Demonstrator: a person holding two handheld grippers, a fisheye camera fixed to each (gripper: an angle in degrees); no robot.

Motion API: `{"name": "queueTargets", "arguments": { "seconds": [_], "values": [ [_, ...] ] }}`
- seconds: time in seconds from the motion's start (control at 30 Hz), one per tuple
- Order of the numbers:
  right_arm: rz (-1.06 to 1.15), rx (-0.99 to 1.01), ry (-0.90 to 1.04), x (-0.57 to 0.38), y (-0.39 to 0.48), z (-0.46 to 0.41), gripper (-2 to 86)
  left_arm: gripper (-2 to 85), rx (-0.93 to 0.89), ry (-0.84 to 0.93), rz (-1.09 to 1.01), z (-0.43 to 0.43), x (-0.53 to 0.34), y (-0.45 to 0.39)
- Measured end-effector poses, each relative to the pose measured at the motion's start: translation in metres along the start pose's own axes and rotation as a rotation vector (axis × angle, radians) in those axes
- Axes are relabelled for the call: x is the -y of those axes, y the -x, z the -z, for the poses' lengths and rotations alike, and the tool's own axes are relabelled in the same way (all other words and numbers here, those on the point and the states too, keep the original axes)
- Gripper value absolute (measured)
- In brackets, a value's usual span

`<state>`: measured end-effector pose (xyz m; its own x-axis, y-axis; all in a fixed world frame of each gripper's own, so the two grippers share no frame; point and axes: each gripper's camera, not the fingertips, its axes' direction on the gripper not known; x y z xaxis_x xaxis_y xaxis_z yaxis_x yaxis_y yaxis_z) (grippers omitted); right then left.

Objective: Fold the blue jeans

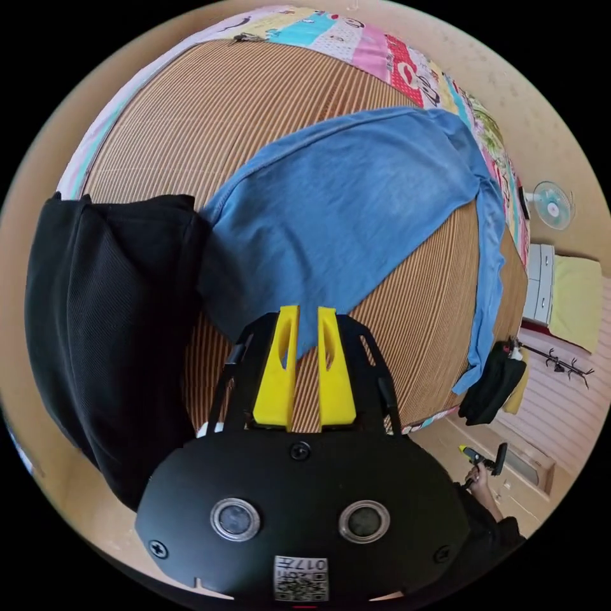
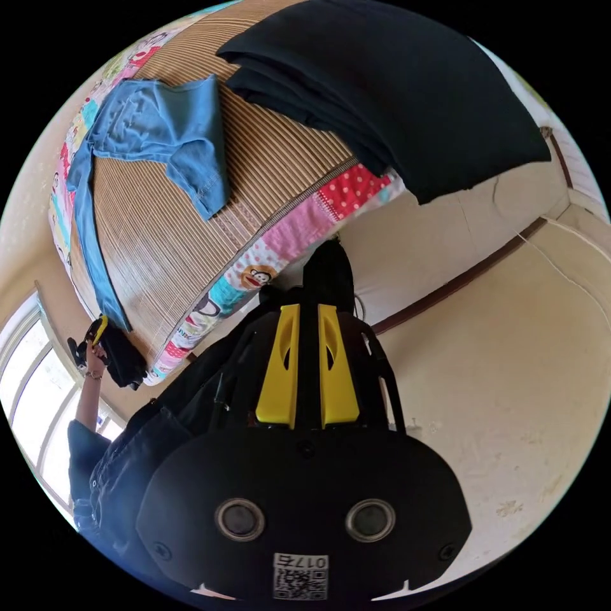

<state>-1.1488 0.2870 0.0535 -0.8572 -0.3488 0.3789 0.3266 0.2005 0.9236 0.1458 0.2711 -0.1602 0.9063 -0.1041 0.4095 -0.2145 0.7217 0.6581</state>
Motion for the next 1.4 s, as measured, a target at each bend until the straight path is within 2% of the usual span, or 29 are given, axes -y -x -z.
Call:
{"name": "queueTargets", "arguments": {
  "seconds": [0.17, 0.2, 0.27, 0.33, 0.43, 0.5, 0.6, 0.73, 0.93, 1.03, 1.1, 1.17, 1.23, 1.33, 1.37, 1.4],
  "values": [
    [-0.034, -0.029, 0.015, -0.033, -0.03, 0.002, 4.1, 2.3, -0.039, 0.026, 0.098, -0.033, -0.042, 0.047],
    [-0.032, -0.034, 0.016, -0.035, -0.031, 0.003, 4.2, 1.1, -0.09, -0.092, 0.074, -0.031, -0.074, 0.047],
    [-0.025, -0.032, 0.017, -0.042, -0.032, 0.004, 4.3, 0.2, -0.133, -0.178, 0.11, -0.035, -0.123, 0.046],
    [-0.008, -0.019, 0.02, -0.046, -0.028, 0.004, 4.4, -0.1, -0.179, -0.164, 0.117, -0.044, -0.17, 0.036],
    [0.042, -0.016, 0.03, -0.047, -0.017, 0.0, 4.8, -0.3, -0.216, -0.085, 0.019, -0.057, -0.244, -0.001],
    [0.078, -0.024, 0.047, -0.046, -0.008, -0.003, 5.1, -0.1, -0.219, 0.036, -0.107, -0.07, -0.293, -0.036],
    [0.145, -0.038, 0.061, -0.043, 0.007, -0.005, 5.5, 0.5, -0.164, 0.162, -0.282, -0.07, -0.325, -0.064],
    [0.222, -0.031, 0.065, -0.046, 0.024, -0.005, 5.8, 2.4, -0.134, 0.05, -0.326, -0.023, -0.332, -0.051],
    [0.269, -0.042, 0.089, -0.063, 0.02, -0.016, 6.0, 8.4, -0.04, -0.167, -0.099, 0.042, -0.315, 0.031],
    [0.263, -0.052, 0.098, -0.076, 0.004, -0.022, 6.0, 8.5, -0.057, -0.092, -0.145, 0.03, -0.313, 0.045],
    [0.248, -0.053, 0.102, -0.083, -0.008, -0.024, 6.1, 5.6, -0.029, 0.099, -0.281, -0.012, -0.324, 0.036],
    [0.217, -0.051, 0.107, -0.093, -0.028, -0.027, 6.2, 2.8, 0.018, 0.022, -0.36, -0.007, -0.347, 0.033],
    [0.197, -0.044, 0.103, -0.1, -0.043, -0.028, 6.2, 1.3, 0.026, 0.044, -0.333, -0.004, -0.356, 0.039],
    [0.167, -0.023, 0.084, -0.113, -0.066, -0.029, 6.2, -0.3, -0.079, -0.003, -0.136, 0.009, -0.371, 0.074],
    [0.155, -0.014, 0.074, -0.118, -0.075, -0.03, 6.2, -0.5, -0.033, 0.023, -0.042, 0.003, -0.378, 0.089],
    [0.148, -0.011, 0.072, -0.12, -0.08, -0.031, 6.2, -0.6, -0.025, 0.022, -0.036, -0.001, -0.386, 0.097]
  ]
}}
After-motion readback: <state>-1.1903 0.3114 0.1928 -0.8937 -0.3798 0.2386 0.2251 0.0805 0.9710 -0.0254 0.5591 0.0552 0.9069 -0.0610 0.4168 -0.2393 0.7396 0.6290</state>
